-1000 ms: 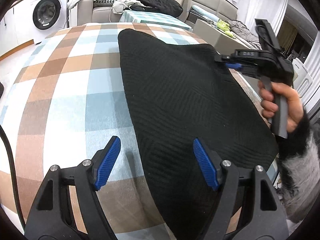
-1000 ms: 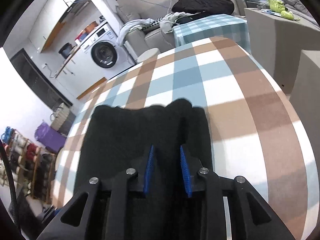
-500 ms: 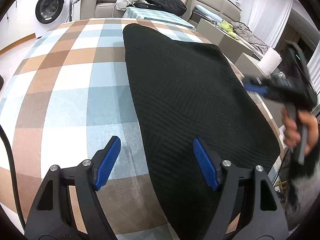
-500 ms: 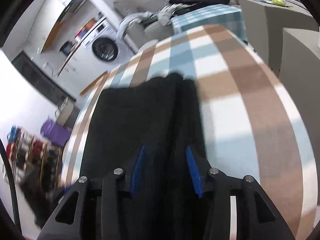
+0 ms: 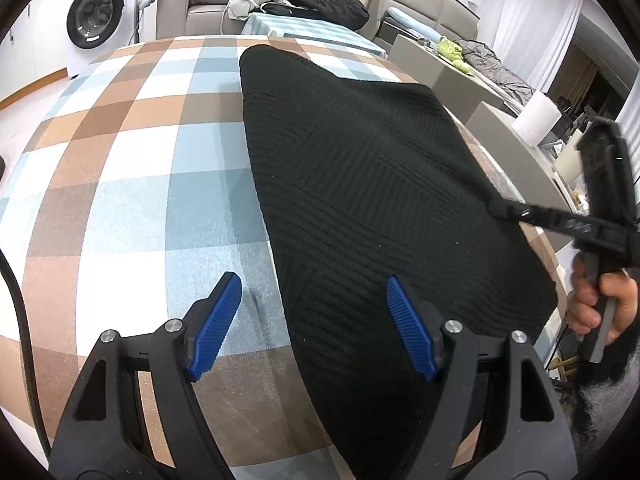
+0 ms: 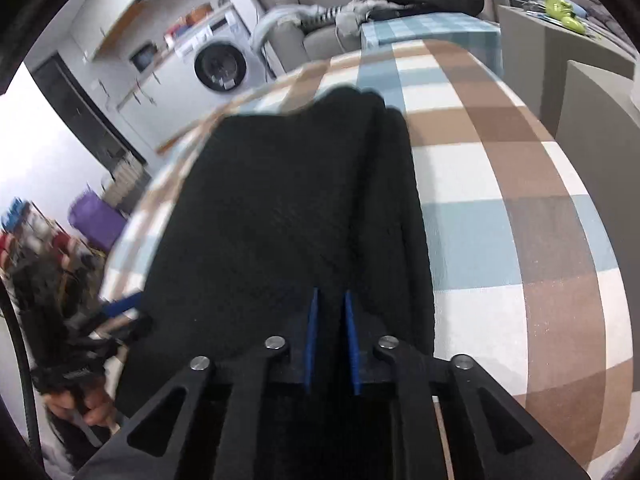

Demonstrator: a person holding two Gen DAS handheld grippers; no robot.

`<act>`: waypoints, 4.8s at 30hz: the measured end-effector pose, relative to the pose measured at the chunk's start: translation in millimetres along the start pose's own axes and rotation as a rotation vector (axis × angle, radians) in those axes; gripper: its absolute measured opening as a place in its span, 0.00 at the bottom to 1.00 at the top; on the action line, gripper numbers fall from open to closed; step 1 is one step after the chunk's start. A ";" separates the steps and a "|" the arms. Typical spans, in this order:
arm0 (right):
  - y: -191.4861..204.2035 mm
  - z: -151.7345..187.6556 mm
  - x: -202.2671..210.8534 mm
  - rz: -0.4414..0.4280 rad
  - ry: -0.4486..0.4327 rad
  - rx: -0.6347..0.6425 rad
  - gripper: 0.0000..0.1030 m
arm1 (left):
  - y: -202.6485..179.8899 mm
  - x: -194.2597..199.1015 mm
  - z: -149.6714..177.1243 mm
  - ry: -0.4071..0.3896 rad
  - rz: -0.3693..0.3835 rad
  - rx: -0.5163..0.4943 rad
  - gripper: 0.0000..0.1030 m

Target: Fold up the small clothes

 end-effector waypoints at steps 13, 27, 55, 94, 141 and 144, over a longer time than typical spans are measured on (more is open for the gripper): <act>-17.6 15.2 1.4 0.022 0.034 -0.027 0.73 | 0.6 -4.1 -2.1 0.013 -0.014 0.003 0.67; 24.6 -1.9 -34.6 0.009 0.023 0.034 0.30 | 23.1 -8.2 -27.5 -0.031 -0.063 -0.014 0.17; 55.8 -51.3 -82.4 0.047 -0.029 0.032 0.31 | 71.6 -21.6 -76.2 -0.086 -0.174 0.021 0.16; 51.0 0.0 -22.8 -0.037 -0.055 0.102 0.72 | 36.6 38.3 -15.8 -0.156 -0.202 0.011 0.77; 80.2 -2.9 -4.3 0.075 -0.172 0.255 0.94 | 19.4 71.7 -16.6 -0.240 -0.190 -0.058 0.81; 84.4 -2.6 8.4 0.079 -0.213 0.270 0.99 | 17.3 84.6 -18.7 -0.271 -0.207 -0.056 0.85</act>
Point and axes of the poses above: each gripper's, at about its wrist camera, not at the fingertips, and x roughly against the way its jaws point, y to its left, z to its underside, the point moved 5 cm from there along -x, roughly the way its jaws point, and after that the axes turned 2 degrees about z, right-handed, at the moved point
